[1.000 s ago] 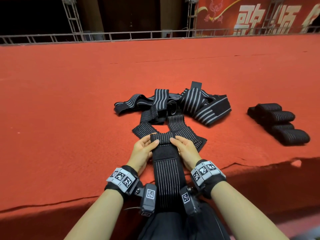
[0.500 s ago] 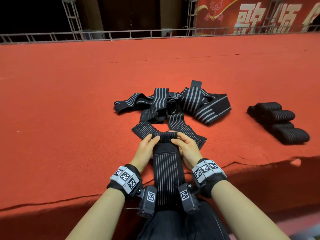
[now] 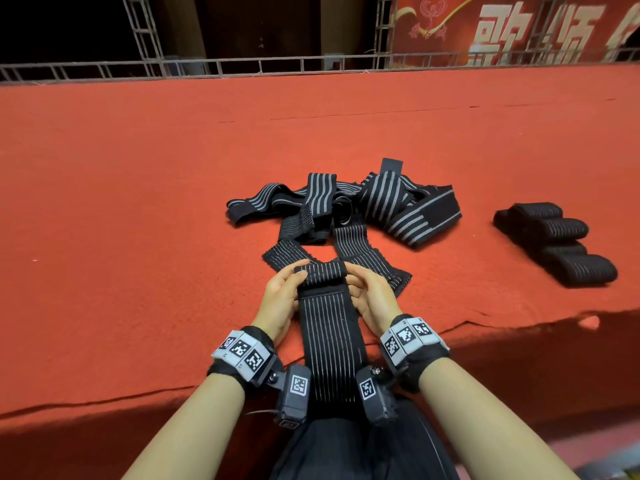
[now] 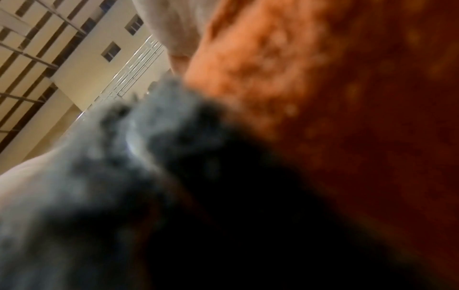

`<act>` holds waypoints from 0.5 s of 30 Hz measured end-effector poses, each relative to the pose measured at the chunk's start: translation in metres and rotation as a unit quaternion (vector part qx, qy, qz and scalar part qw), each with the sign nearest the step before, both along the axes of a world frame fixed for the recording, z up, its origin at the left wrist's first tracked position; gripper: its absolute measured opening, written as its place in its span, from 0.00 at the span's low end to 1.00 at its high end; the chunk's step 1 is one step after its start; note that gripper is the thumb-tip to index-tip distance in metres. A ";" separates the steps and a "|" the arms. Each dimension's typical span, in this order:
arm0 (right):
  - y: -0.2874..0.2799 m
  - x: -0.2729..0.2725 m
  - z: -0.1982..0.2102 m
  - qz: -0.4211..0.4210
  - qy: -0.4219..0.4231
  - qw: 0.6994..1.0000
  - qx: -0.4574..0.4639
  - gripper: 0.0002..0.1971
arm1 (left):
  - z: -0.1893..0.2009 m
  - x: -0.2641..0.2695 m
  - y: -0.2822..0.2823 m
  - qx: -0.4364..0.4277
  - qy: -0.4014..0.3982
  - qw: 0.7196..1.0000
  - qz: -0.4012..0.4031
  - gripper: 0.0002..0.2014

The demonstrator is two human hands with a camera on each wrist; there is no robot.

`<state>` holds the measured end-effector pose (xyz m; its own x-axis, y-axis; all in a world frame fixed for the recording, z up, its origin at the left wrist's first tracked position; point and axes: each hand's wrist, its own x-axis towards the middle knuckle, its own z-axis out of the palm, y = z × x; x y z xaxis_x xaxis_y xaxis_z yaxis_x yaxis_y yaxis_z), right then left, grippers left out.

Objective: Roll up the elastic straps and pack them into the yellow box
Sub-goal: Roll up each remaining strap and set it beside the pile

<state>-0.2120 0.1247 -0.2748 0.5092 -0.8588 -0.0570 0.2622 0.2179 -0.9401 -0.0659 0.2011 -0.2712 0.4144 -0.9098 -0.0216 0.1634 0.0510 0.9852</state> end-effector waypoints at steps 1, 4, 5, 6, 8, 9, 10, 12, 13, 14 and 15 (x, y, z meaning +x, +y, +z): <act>0.001 0.000 0.000 0.006 0.011 1.000 -0.008 0.15 | 0.000 0.000 0.000 -0.002 0.002 1.000 0.002 0.13; 0.005 0.003 -0.002 0.015 0.059 0.996 -0.064 0.13 | 0.000 -0.001 0.002 -0.013 0.001 1.000 -0.008 0.11; 0.005 0.003 -0.003 0.016 0.058 0.996 -0.071 0.12 | 0.000 -0.001 0.003 -0.016 -0.001 1.000 -0.012 0.10; 0.006 0.003 -0.003 0.016 0.051 0.996 -0.066 0.11 | 0.001 -0.002 0.004 -0.016 -0.007 1.000 -0.017 0.10; 0.006 0.001 -0.004 0.018 0.037 0.997 -0.061 0.09 | 0.001 -0.005 0.003 -0.008 -0.033 0.999 -0.025 0.10; 0.006 0.001 -0.004 0.021 0.042 0.996 -0.071 0.09 | 0.000 -0.007 0.002 0.000 -0.051 0.998 -0.027 0.11; 0.006 0.001 -0.003 0.022 0.056 0.994 -0.091 0.09 | -0.001 -0.009 0.001 0.009 -0.071 0.997 -0.032 0.13; 0.007 0.001 -0.004 0.025 0.084 0.989 -0.118 0.09 | -0.003 -0.012 -0.001 0.023 -0.087 0.995 -0.041 0.14; 0.007 0.002 -0.005 0.025 0.094 0.988 -0.122 0.10 | -0.005 -0.012 -0.001 0.025 -0.088 0.995 -0.042 0.14; 0.008 0.002 -0.005 0.025 0.101 0.987 -0.123 0.10 | -0.004 -0.012 -0.001 0.025 -0.089 0.995 -0.042 0.14; 0.008 0.002 -0.005 0.026 0.103 0.986 -0.126 0.10 | -0.004 -0.012 -0.001 0.024 -0.091 0.995 -0.042 0.14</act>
<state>-0.2103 0.1326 -0.2799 0.5525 -0.8322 0.0474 0.0546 -0.0206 -0.9983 -0.0775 0.2003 -0.2751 0.3377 -0.9413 0.0023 -0.0163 -0.0034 0.9999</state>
